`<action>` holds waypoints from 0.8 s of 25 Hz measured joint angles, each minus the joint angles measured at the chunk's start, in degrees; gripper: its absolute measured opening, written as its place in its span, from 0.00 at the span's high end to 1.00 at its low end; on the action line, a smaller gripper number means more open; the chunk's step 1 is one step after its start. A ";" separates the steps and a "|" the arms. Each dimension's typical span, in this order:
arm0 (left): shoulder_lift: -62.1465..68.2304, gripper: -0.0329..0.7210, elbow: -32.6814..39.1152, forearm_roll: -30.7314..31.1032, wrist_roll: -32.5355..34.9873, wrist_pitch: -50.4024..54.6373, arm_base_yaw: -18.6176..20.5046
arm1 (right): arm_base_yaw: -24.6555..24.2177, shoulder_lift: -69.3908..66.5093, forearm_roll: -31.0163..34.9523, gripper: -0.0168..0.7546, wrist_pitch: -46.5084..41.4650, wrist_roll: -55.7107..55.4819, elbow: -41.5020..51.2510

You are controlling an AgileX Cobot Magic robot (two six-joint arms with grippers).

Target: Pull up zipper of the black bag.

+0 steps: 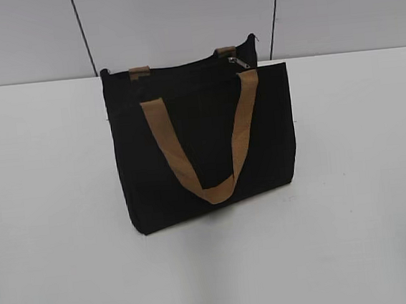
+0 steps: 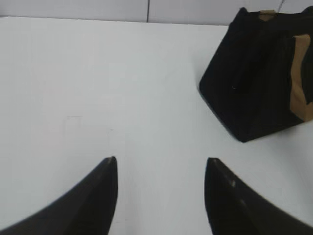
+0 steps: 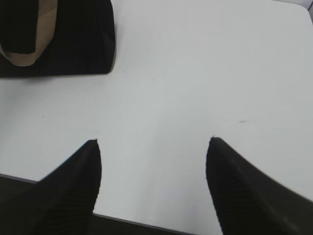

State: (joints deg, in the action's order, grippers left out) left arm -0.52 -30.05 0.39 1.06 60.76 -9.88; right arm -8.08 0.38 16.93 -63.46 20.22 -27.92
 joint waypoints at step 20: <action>-0.02 0.39 0.06 1.71 -0.09 0.00 2.64 | 4.85 0.00 0.01 0.30 0.00 0.00 0.00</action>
State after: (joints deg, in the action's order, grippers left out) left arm -0.54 -29.99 2.10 0.97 60.76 -7.24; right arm -3.23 0.38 16.94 -63.46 20.22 -27.92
